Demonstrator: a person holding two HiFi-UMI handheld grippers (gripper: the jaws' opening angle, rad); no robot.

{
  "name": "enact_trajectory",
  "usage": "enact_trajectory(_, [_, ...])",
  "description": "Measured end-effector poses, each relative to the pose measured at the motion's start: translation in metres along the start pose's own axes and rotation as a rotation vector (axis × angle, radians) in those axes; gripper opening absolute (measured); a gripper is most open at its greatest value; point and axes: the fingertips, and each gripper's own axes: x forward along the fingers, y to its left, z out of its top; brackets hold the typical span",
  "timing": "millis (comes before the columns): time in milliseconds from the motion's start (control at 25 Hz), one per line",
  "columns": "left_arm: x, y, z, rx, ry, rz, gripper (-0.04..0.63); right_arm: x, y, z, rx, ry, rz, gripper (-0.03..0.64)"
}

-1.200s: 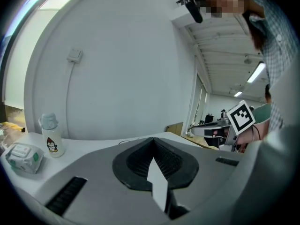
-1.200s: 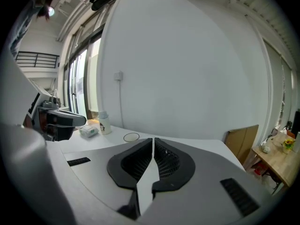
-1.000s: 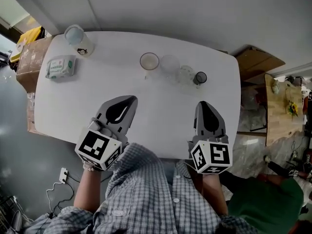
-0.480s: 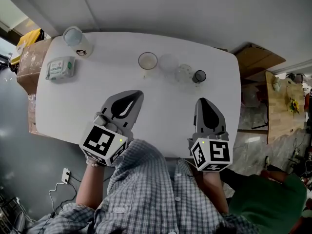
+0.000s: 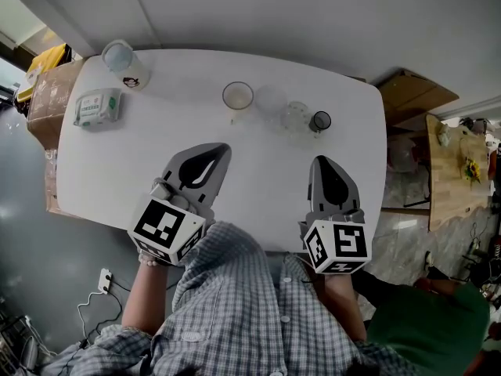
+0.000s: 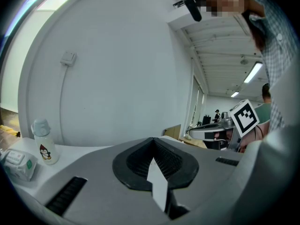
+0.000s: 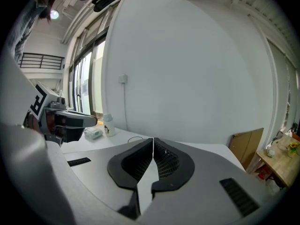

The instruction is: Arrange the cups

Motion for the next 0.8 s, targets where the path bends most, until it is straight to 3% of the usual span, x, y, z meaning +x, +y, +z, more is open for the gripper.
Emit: enact_trajectory(800, [-0.008, 0.0, -0.004, 0.012, 0.005, 0.008, 0.011, -0.001, 0.011, -0.003, 0.0, -0.012, 0.014, 0.026])
